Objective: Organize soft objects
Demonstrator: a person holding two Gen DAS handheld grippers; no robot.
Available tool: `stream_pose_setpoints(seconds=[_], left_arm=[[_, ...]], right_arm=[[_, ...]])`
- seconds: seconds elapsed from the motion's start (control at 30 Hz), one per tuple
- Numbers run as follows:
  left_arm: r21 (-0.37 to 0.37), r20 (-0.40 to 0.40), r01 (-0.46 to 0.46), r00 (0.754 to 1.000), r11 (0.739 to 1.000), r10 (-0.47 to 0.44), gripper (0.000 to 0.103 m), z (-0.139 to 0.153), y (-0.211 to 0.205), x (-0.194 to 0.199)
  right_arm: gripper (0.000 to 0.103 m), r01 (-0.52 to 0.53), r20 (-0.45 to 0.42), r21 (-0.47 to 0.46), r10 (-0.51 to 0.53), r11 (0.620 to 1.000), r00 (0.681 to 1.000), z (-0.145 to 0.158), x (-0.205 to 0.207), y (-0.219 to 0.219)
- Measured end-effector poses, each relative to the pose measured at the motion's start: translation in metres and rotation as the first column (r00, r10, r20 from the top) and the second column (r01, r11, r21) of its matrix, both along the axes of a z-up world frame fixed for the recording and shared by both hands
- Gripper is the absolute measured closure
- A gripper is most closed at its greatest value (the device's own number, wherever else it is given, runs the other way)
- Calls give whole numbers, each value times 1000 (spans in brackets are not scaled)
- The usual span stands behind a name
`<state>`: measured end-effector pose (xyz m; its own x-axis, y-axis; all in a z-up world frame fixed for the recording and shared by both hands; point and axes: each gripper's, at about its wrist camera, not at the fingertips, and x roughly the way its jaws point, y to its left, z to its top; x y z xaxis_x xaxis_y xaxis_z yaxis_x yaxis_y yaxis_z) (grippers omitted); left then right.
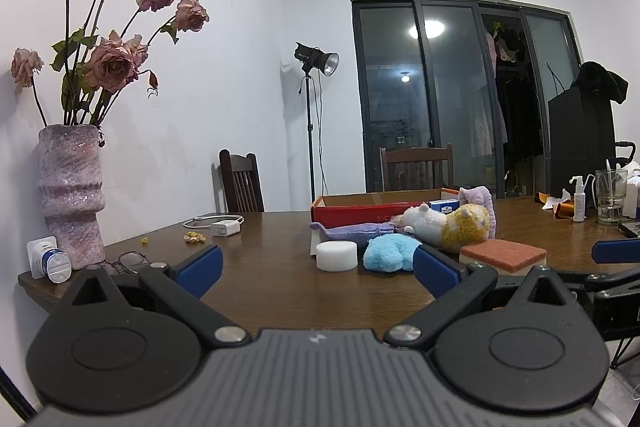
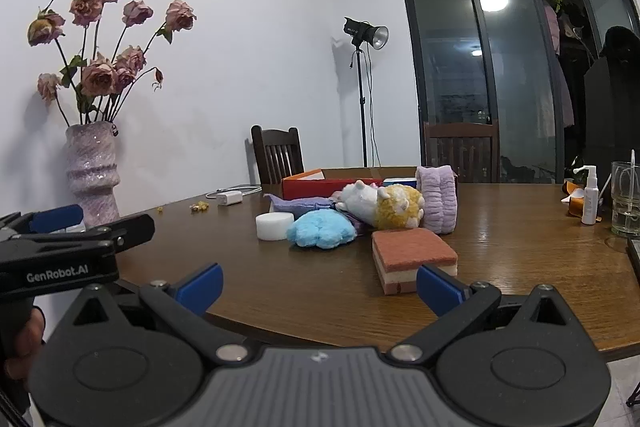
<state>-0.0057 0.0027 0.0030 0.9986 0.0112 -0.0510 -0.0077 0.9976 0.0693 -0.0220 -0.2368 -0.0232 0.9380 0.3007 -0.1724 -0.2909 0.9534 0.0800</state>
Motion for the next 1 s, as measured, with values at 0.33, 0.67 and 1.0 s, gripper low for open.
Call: stream_pose_setpoints(seconds=[0.33,0.67,1.0], left_arm=[[-1,-2,0,1000,1000,0,0,0,0,-1],[-2,-4,-5,1000,1000,5,0,0,1,0],[-5,-5,-5,1000,1000,5,0,0,1,1]], right_arm=[[0,0,-1,4,0,1000,1000,0,1,-1],[0,-1,-4,7,1,1000,1000,-1,2,-2],[0,-1,-2,3,1,1000,1000,0,3,-2]])
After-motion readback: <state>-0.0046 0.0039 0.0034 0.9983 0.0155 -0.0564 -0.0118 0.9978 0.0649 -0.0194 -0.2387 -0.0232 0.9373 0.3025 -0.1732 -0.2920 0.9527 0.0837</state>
